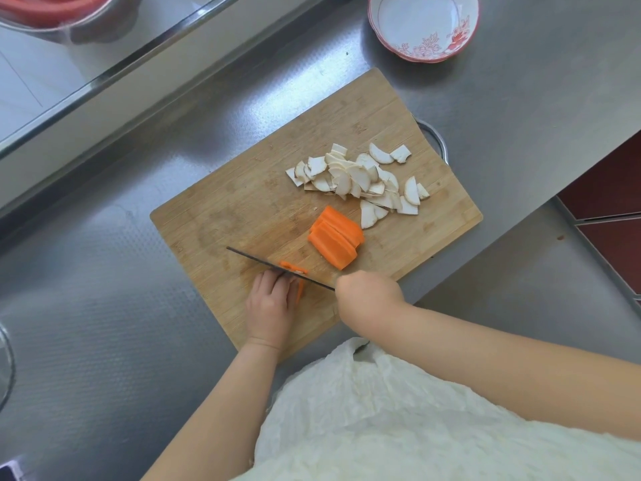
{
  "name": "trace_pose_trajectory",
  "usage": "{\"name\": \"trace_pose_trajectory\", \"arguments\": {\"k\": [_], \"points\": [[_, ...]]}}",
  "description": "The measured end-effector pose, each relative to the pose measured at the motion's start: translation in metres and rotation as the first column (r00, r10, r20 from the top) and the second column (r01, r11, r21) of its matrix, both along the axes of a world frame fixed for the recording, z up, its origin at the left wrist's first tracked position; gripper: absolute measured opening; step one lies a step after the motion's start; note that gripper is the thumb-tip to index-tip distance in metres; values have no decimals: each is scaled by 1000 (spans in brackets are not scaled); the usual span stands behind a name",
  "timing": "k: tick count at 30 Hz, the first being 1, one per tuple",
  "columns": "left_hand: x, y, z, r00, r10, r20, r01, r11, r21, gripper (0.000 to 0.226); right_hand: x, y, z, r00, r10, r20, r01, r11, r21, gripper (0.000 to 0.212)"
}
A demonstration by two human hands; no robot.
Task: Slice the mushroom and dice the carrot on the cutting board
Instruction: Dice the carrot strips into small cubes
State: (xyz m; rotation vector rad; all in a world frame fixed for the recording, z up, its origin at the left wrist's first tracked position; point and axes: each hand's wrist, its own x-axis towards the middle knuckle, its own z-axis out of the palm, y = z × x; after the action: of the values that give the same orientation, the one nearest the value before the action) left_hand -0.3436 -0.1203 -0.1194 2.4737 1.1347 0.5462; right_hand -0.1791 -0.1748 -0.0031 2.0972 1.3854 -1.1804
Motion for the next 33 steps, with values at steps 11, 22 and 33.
{"name": "trace_pose_trajectory", "arguments": {"k": [11,22,33], "points": [[4,0,21,999,21,-41,-24,997,-68,26,20,1,-15,969,-212,-130,222,972,73,29],[-1,0,16,995,27,-91,-37,994,-106,32,3,-14,2,999,-29,13,27,991,134,18],[-4,0,10,998,29,-52,-32,997,-69,31,-12,0,0,999,-38,35,39,999,-27,23]]}}
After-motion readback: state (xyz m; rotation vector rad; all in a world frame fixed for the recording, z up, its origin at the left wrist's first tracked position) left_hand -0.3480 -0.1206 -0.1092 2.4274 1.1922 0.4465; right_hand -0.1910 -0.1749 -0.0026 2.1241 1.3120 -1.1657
